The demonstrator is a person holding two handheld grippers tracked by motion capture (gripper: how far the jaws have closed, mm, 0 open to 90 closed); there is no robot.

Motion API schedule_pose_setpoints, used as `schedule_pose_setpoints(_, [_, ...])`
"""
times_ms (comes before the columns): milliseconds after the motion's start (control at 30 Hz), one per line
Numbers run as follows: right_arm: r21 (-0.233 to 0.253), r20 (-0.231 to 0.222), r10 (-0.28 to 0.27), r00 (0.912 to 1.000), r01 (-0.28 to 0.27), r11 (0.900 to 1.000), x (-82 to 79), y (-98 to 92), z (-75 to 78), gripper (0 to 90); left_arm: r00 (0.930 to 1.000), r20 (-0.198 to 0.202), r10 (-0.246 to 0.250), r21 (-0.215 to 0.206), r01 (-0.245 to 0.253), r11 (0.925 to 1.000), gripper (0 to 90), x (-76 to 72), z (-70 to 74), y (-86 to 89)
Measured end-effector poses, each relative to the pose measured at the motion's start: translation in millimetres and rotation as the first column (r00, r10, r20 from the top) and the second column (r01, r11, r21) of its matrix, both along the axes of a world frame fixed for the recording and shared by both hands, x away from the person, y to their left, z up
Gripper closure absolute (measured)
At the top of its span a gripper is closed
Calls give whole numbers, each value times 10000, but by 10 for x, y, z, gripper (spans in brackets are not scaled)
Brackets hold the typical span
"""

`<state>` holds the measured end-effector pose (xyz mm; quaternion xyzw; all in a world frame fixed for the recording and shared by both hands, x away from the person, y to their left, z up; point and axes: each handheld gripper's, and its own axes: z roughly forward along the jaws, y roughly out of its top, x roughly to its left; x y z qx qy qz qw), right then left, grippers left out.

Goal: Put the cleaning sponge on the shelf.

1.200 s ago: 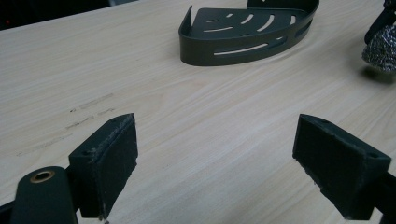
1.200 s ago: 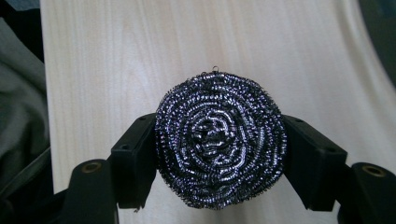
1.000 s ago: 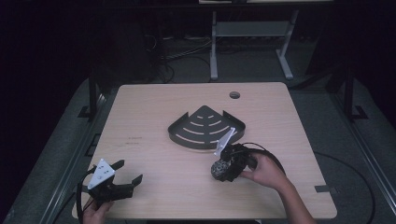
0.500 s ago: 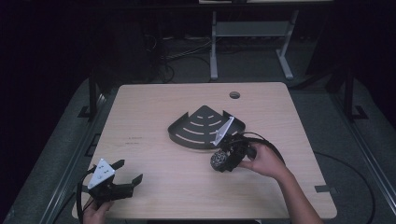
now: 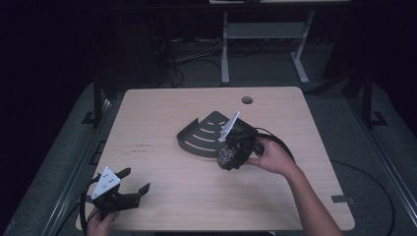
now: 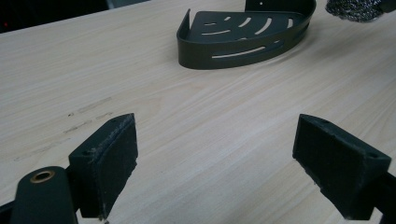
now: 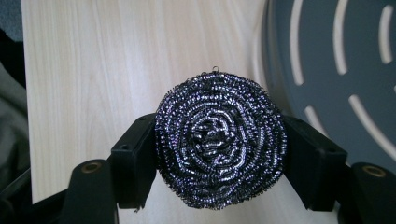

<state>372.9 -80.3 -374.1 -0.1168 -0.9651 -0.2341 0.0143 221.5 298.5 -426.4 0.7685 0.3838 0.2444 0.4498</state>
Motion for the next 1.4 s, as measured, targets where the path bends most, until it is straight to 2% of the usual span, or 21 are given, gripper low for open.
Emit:
schedule_pose_setpoints(233, [60,-25,-53,10000,53,10000,113,32,62,318,10000,-9,-42,14,42,10000,133,3,-2,-13])
schedule_pose_setpoints(467, [-97,34,-83,10000,83,9999,196,69,96,318,10000,-5,-29,11,29,10000,133,5,-2,-12])
schedule_pose_setpoints(867, [40,81,-156,9998,155,9999,315,93,162,318,10000,16,-41,40,41,10000,133,8,3,-18])
schedule_pose_setpoints(1000, [6,74,-234,9997,234,9997,377,97,175,318,10000,8,-47,35,47,10000,133,11,0,-20])
schedule_pose_setpoints(1100, [206,21,-221,9998,221,9995,417,88,171,318,10000,8,-54,72,54,10000,133,13,1,-13])
schedule_pose_setpoints(1167, [-45,70,-335,9994,336,9994,471,94,148,318,10000,-6,1,44,-1,10000,133,15,3,-2])
schedule_pose_setpoints(1333, [-103,-43,-433,9991,433,9990,566,110,147,318,10000,17,14,41,-14,10000,132,12,6,3])
schedule_pose_setpoints(1400, [76,-102,-469,9988,470,9989,600,104,144,318,10000,10,16,59,-16,10000,133,13,8,8])
